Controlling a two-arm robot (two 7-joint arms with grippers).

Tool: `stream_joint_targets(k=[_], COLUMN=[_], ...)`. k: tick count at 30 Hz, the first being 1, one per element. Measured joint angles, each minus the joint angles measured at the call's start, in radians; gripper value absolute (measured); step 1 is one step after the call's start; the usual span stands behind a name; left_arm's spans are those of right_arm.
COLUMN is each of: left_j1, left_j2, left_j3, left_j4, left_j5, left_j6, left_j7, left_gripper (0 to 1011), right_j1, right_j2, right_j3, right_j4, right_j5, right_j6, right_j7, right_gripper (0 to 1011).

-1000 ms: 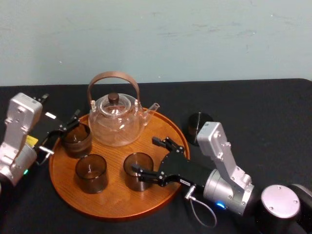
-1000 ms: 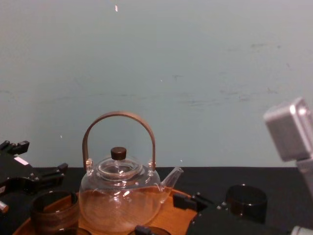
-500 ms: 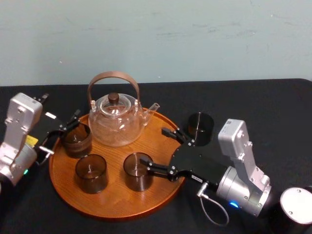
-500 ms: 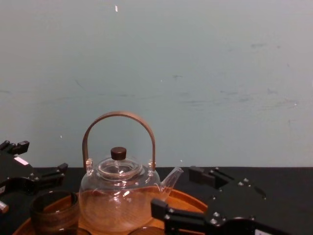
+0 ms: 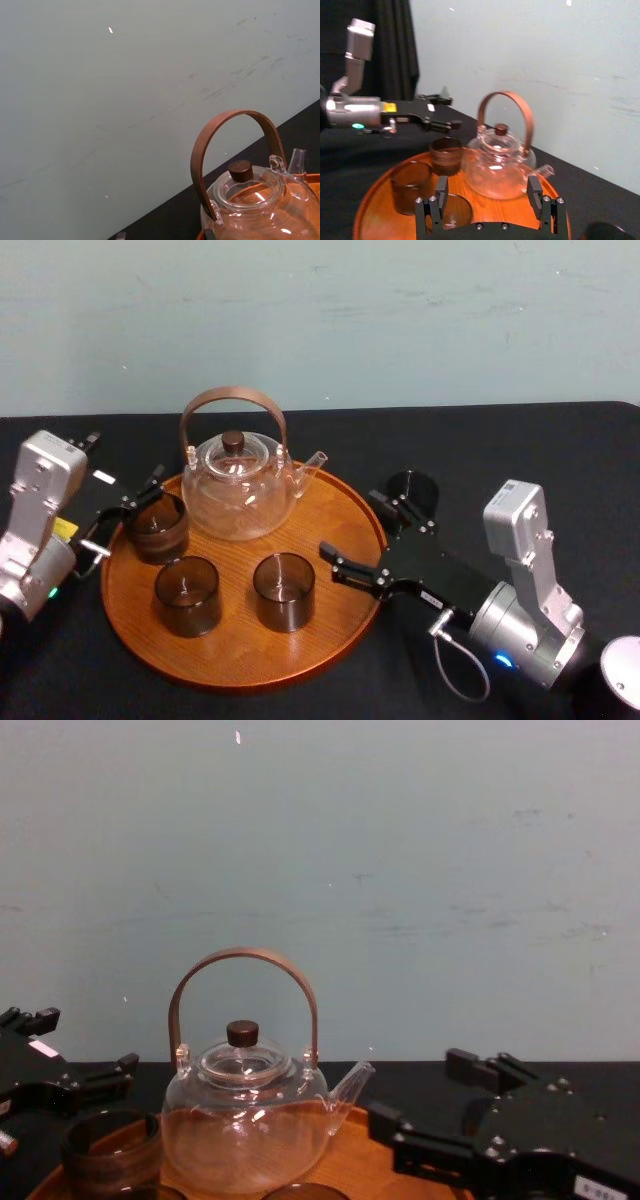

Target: Pick up the glass from the table and place it on the tray.

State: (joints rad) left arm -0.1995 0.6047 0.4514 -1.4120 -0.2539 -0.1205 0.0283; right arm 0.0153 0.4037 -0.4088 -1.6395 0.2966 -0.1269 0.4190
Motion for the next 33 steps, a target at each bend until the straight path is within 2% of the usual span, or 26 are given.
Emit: stream_joint_targets(k=[4, 9, 17, 26, 33], left_j1=[0.0, 0.0, 0.0, 0.0, 0.0], left_j2=[0.0, 0.0, 0.0, 0.0, 0.0], left_j3=[0.0, 0.0, 0.0, 0.0, 0.0], left_j4=[0.0, 0.0, 0.0, 0.0, 0.0], left_j5=[0.0, 0.0, 0.0, 0.0, 0.0], left_j6=[0.0, 0.0, 0.0, 0.0, 0.0], left_j7=[0.0, 0.0, 0.0, 0.0, 0.0], left_gripper=[1001, 1001, 1001, 1001, 1001], right_j1=[-0.014, -0.064, -0.106, -0.142, -0.143], right_j2=[0.001, 0.019, 0.019, 0.008, -0.008], right_j3=[0.021, 0.07, 0.125, 0.182, 0.204], right_j4=[0.0, -0.004, 0.001, 0.009, 0.031], right_j5=[-0.008, -0.008, -0.011, -0.012, -0.019], right_j6=[0.013, 0.007, 0.005, 0.009, 0.022], right_j7=[-0.021, -0.04, -0.069, -0.094, -0.106], right_gripper=[1002, 1003, 1002, 1002, 1003])
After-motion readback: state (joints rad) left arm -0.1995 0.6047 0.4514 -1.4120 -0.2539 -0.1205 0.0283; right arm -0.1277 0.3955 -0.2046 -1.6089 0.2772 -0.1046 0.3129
